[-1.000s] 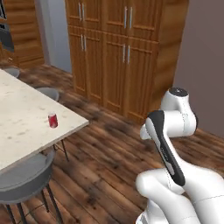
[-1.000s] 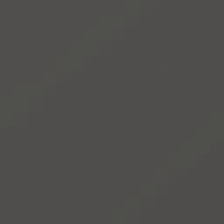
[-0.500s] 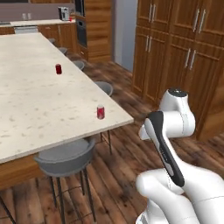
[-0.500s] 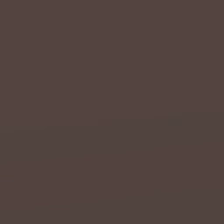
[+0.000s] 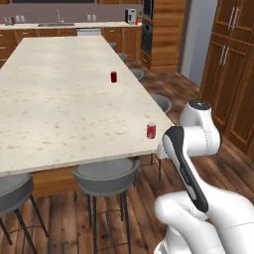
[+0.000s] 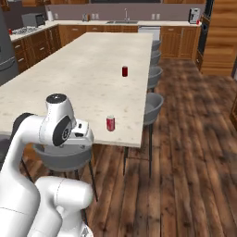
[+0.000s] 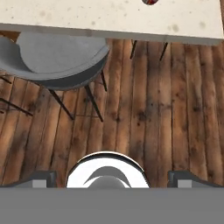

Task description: Four empty soda cans are scattered around the kitchen. Gather all the cans and cluster them next to the stove for recycling.

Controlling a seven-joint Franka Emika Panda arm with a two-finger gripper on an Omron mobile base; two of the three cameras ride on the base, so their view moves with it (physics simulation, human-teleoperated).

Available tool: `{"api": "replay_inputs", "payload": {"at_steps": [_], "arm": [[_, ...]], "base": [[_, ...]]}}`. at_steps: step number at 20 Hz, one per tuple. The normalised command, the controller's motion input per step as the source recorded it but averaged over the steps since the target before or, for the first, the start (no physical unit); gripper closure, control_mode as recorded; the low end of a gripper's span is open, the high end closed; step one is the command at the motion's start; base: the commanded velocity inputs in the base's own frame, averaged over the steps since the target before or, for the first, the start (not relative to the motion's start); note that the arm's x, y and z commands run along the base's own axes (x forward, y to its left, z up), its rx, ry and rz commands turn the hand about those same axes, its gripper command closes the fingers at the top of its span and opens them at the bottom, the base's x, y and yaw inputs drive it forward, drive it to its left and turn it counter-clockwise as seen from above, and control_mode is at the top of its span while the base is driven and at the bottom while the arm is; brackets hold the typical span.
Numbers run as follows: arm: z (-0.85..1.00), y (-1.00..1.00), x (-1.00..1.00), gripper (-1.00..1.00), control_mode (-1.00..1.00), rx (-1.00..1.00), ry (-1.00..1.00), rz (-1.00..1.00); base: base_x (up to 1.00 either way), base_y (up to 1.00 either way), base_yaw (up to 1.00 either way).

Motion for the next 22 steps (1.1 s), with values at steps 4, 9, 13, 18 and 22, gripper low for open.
{"api": "replay_inputs", "payload": {"at_steps": [4,9,13,18,22], "arm": [[0.00,0.00,0.00,-1.00,1.00,0.00,0.00,0.00],[0.00,0.00,0.00,-1.00,1.00,0.00,0.00,0.00],[0.00,0.00,0.00,-1.00,1.00,0.00,0.00,0.00],[0.00,0.00,0.00,-1.00,1.00,0.00,0.00,0.00],[0.00,0.00,0.00,-1.00,1.00,0.00,0.00,0.00]], "base": [[0.65,-0.21,0.23],[0.64,-0.43,0.17],[0.44,-0.49,0.05],[0.31,-0.24,0.00],[0.41,-0.02,-0.02]]}}
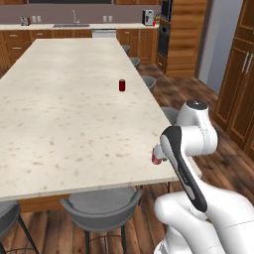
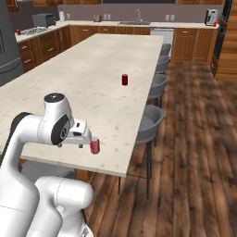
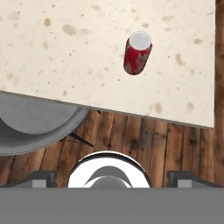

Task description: Four empty soda cans are scattered around the kitchen. Gather all the cans and cluster them next to the stove for recycling.

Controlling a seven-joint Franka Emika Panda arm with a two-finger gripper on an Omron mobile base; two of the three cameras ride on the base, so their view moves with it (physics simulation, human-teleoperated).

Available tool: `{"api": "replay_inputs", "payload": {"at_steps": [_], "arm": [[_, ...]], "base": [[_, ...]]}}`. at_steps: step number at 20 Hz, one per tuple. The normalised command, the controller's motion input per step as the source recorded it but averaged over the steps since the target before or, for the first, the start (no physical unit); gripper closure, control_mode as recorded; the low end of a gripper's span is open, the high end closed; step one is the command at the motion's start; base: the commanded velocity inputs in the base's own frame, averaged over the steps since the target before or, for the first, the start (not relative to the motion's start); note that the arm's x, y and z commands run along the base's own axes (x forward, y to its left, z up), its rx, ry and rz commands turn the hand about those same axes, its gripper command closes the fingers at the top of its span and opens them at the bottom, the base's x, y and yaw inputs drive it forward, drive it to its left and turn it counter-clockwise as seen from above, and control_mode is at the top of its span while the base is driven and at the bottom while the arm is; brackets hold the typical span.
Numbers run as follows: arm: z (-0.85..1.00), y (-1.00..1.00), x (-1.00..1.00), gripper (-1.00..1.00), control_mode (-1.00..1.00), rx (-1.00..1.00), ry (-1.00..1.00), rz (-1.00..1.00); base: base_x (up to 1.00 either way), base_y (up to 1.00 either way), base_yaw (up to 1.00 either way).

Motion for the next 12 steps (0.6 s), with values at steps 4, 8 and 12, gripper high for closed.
{"api": "replay_inputs", "payload": {"at_steps": [4,8,12], "arm": [[0.00,0.00,0.00,-1.00,1.00,0.00,0.00,0.00],[0.00,0.00,0.00,-1.00,1.00,0.00,0.00,0.00],[0.00,0.00,0.00,-1.00,1.00,0.00,0.00,0.00]], "base": [[0.47,-0.09,-0.06],[0.51,-0.11,-0.17],[0.44,-0.09,-0.22]]}}
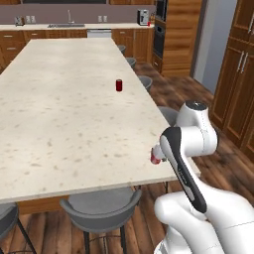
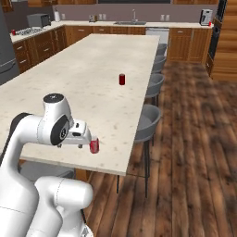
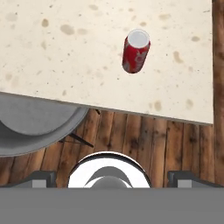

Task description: Four empty soda cans are scattered around the kitchen. Gather all the cans and cluster them next to the stove for recycling.

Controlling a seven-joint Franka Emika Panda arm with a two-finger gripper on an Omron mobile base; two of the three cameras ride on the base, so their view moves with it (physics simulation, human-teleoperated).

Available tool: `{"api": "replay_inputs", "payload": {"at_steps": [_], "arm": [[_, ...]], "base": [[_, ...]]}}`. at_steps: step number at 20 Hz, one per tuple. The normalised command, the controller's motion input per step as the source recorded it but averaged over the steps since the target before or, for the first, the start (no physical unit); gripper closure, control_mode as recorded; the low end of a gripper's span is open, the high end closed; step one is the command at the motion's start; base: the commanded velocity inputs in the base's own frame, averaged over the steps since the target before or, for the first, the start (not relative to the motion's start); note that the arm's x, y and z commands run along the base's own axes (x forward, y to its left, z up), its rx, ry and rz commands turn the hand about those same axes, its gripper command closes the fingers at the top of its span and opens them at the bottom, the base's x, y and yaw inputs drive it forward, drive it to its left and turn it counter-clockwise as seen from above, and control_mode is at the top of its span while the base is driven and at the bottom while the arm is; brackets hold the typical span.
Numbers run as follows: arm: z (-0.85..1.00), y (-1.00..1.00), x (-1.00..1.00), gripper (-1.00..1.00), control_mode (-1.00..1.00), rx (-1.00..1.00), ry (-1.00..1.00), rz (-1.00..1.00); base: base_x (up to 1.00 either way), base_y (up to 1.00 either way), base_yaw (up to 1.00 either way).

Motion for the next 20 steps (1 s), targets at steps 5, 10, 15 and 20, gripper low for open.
{"api": "replay_inputs", "payload": {"at_steps": [5,10,15,20], "arm": [[0.00,0.00,0.00,-1.00,1.00,0.00,0.00,0.00],[0.00,-0.02,0.29,-1.00,-1.00,0.00,0.00,-0.03],[0.00,-0.04,0.71,-1.00,-1.00,0.00,0.00,-0.07],[0.00,-0.05,0.59,-1.00,-1.00,0.00,0.00,-0.04]], "base": [[0.53,0.00,-0.18],[0.42,-0.02,-0.06],[0.00,0.00,0.00],[0.00,0.00,0.00]]}}
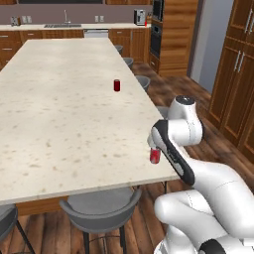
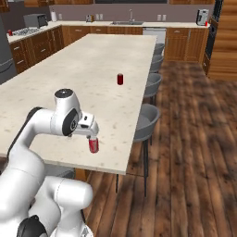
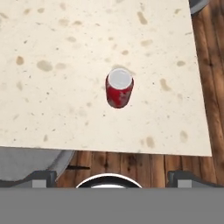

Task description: Four empty soda cans are scattered around the kitchen. Gather all the cans and cluster them next to the stove for recycling.

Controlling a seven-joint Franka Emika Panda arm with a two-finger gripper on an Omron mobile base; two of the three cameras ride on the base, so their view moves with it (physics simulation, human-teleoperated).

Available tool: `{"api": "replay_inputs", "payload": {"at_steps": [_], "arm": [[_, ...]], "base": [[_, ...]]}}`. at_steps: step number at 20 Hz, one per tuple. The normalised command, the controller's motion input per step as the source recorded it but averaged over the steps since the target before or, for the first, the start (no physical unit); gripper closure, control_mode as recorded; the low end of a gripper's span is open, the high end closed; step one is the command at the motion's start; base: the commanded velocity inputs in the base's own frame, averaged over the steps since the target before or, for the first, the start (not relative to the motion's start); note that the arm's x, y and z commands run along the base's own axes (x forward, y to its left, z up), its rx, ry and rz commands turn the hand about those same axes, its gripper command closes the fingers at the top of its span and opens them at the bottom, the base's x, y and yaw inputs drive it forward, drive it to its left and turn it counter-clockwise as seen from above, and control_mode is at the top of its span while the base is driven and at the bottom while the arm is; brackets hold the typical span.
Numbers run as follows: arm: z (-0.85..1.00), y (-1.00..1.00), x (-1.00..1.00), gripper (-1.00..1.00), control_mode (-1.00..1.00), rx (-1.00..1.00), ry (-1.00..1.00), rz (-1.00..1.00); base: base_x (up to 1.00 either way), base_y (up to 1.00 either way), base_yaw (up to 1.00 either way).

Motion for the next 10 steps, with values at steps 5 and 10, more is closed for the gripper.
{"api": "replay_inputs", "payload": {"at_steps": [5,10], "arm": [[0.00,-0.13,0.40,-1.00,-1.00,0.00,0.00,0.00],[-0.07,-0.02,0.28,-1.00,-1.00,0.00,0.00,0.00]], "base": [[0.00,0.00,0.00],[0.00,0.00,0.00]]}}
